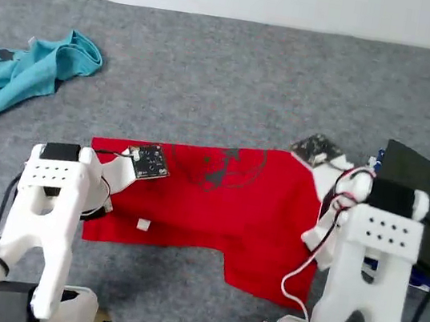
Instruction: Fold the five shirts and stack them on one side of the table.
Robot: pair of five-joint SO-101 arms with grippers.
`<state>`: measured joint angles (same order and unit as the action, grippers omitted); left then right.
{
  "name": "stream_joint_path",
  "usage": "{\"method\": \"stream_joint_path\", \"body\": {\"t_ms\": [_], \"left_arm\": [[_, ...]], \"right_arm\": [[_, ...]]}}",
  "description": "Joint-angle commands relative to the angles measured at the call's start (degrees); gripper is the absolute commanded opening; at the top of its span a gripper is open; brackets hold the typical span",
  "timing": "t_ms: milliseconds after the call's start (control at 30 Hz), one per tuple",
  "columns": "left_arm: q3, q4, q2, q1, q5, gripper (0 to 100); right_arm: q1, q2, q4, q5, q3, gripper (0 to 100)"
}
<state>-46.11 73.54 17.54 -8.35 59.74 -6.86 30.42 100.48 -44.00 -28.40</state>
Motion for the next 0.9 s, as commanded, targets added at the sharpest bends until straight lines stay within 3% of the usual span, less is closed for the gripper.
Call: {"method": "stream_joint_path", "body": {"t_ms": [0, 267, 500, 667, 867], "left_arm": [[-0.48, 0.35, 1.58, -0.09, 0.00, 0], [-0.31, 0.44, 1.67, -0.26, -0.26, 1], [-0.13, 0.35, 2.11, -6.51, -0.35, 11], [1.45, 1.32, 2.20, -11.25, -0.35, 13], [11.91, 9.85, 2.20, -11.78, -0.35, 13]], "right_arm": [[-0.57, 3.12, 1.98, 0.09, -1.05, 1.0], [-0.57, 3.91, 2.42, 0.09, -1.14, 1.8], [-0.66, 4.00, 2.51, -0.88, -0.79, 24.0], [-0.66, 4.09, 2.51, -0.88, -0.70, 24.1], [-0.48, 3.56, 2.33, -0.79, 5.01, 24.1]]}}
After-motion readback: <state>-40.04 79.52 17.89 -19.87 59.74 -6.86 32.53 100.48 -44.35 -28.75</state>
